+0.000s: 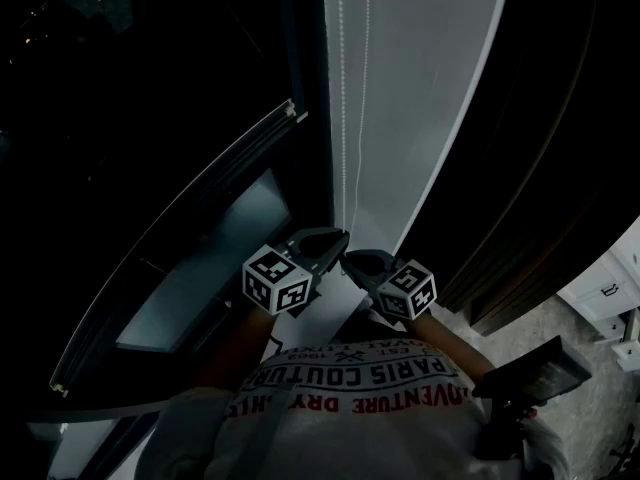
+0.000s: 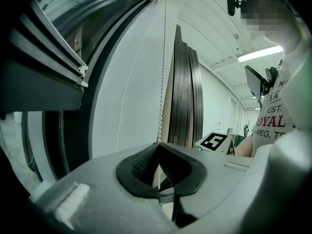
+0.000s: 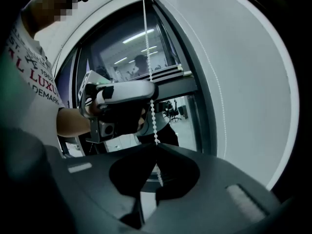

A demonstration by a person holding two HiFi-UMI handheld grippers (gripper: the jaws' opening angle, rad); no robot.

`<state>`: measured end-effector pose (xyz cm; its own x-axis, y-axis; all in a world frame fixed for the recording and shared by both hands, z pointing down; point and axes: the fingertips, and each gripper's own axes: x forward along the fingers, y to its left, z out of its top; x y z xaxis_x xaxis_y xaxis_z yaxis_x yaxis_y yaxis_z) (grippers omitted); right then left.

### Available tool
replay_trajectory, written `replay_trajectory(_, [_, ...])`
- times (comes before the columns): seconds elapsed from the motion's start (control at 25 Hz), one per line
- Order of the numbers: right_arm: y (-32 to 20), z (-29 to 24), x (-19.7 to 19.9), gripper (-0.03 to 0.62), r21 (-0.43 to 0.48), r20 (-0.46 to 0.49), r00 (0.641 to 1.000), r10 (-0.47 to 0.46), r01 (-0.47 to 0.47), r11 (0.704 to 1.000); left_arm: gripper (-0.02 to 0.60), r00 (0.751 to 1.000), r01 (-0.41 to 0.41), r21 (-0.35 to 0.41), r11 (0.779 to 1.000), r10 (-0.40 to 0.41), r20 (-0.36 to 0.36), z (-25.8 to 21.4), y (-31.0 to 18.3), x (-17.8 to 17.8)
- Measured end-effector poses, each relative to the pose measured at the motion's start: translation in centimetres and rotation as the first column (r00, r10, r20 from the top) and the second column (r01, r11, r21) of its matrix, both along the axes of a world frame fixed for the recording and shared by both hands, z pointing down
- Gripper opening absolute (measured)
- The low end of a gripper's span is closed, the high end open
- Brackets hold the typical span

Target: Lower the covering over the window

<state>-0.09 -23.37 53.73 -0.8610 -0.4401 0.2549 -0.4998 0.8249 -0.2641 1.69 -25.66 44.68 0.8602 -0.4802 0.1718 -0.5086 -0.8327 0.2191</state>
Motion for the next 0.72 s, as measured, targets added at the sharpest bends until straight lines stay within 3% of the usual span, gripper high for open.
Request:
replay_trajectory(0.12, [-0.2,-0.1,0.4,0.012,0.002,-0.028,1.000,0.003,-0.003,1.000,0.007,1.000,0.006,0.000,1.000,-0.006,-0.011,0.0,0.0,-0.2])
replay_trajectory(0.24, [-0.7,-1.4,1.5,0.080,0.001,-0.044,0.999,0.014,-0.014,1.000,0.008,1.000,0.006,0.006,1.000,-0.006,-0.008,0.0,0.3,-0.4])
replay_trajectory(0.36, [-1.9,-4.6,2.9,0.083,0.050,-0.066,0.997,0.039,-0.036,0.998,0.006,1.000,0.018,0.015,1.000,-0.018,-0.011,-0.1,0.2,-0.7])
replay_trajectory(0.52, [-3.2,-12.9,3.5,0.083,0.165,0.035,0.999,0.032,-0.037,0.986,0.006,1.000,0.026,0.023,0.999,-0.026,0.001,0.0,0.3,-0.3])
replay_trajectory(0.72, [-2.9,-21.4,1.3,0.104,0.282,0.140,0.987,-0.073,0.031,0.959,0.006,1.000,0.014,0.018,1.000,-0.014,-0.005,-0.1,0.7,0.3])
